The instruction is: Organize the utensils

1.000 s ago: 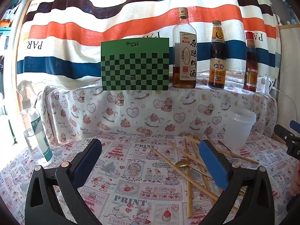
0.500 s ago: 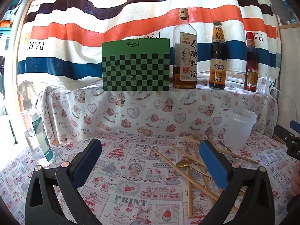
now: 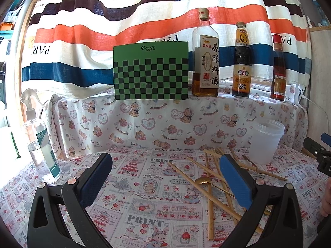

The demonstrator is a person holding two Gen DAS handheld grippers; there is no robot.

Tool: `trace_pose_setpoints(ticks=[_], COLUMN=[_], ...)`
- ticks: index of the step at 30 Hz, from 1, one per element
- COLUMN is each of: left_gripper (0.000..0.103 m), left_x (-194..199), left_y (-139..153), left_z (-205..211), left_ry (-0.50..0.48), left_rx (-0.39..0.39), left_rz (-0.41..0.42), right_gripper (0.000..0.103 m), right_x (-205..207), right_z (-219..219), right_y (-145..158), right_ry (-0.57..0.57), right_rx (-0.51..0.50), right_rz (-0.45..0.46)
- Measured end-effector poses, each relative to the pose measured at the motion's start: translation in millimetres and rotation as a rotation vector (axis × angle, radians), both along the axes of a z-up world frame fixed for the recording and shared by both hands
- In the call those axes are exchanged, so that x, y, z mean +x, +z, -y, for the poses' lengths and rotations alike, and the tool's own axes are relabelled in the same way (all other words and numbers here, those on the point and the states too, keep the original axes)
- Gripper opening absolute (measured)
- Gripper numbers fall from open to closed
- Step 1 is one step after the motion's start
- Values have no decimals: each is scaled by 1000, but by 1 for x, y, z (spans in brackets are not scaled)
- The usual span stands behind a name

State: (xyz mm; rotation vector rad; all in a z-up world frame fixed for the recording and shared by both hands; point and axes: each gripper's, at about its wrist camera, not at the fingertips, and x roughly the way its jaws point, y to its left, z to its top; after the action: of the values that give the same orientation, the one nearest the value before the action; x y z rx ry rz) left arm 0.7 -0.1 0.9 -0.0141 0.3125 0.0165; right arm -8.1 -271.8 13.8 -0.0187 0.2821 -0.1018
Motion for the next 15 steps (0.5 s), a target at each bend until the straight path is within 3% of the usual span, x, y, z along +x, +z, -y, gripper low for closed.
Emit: trace_pose_setpoints(ticks=[15], left_gripper=[103], left_x=[1], left_y=[-1], left_z=[-1], left_ry=[1], left_rx=[0], left_rz=[0], right_gripper=[103], right_x=[0], right_z=[0], right_y=[0], right_ry=[-1], right_rx=[0], right_rz=[0])
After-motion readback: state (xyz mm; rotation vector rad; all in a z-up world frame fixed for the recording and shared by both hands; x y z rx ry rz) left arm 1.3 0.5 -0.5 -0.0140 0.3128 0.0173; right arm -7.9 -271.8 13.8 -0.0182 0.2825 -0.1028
